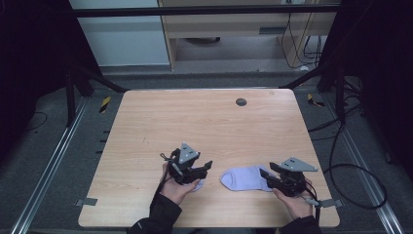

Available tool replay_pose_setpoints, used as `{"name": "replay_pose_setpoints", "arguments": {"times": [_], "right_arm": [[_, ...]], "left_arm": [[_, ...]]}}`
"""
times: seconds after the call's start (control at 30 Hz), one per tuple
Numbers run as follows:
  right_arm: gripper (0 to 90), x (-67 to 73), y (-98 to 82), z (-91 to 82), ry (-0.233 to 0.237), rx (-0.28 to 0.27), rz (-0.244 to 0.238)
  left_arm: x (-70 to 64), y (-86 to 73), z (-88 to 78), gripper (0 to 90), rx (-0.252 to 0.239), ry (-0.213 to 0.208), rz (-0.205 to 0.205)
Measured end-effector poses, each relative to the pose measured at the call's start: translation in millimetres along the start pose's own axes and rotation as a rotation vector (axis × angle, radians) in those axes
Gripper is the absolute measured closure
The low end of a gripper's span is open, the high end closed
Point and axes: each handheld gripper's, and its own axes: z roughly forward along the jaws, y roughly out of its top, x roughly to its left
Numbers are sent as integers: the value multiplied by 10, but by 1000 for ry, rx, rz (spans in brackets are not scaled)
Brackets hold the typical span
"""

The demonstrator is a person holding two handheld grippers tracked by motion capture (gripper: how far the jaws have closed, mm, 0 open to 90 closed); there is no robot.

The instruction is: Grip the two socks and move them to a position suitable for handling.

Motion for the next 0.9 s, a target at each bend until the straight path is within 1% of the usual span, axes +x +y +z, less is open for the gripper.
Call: {"name": "replay_pose_setpoints", "arguments": {"times": [0.03, 0.07, 0.1, 0.13, 0.17, 0.27, 0.3, 0.4, 0.43, 0.5, 0.57, 0.63, 0.77, 0.83, 0.9], "right_arm": [[504, 26, 35, -2, 5, -10, -15], [499, 50, 62, -1, 15, -14, -16], [495, 71, 81, -5, 24, -14, -13], [491, 98, 106, 1, 29, -19, -27], [489, 126, 125, 6, 38, -21, -29], [485, 215, 176, 31, 68, -24, -40], [485, 242, 188, 40, 72, -22, -43], [481, 366, 243, 87, 105, -20, -69], [481, 404, 260, 108, 117, -20, -78], [482, 484, 296, 153, 134, -16, -96], [483, 553, 329, 184, 143, -21, -107], [486, 638, 375, 227, 163, -22, -119], [494, 796, 428, 327, 198, -12, -140], [505, 892, 445, 396, 213, -2, -157], [518, 1007, 456, 479, 232, 10, -173]], "left_arm": [[49, -3, -53, 422, -2, 7, -2], [84, -9, -91, 417, -4, 10, -6], [145, -27, -158, 411, -3, 22, -2], [193, -49, -209, 406, -6, 35, -4], [229, -71, -244, 405, -11, 40, -12], [381, -162, -381, 400, 2, 71, -29], [425, -198, -425, 401, -1, 82, -38], [564, -334, -552, 405, -4, 122, -63], [594, -366, -577, 408, 0, 129, -71], [671, -467, -629, 418, 3, 144, -100], [724, -556, -661, 424, 10, 156, -112], [758, -632, -686, 434, 19, 168, -119], [809, -791, -719, 466, 46, 175, -127], [828, -842, -714, 484, 58, 173, -138], [832, -875, -682, 508, 75, 170, -135]]}}
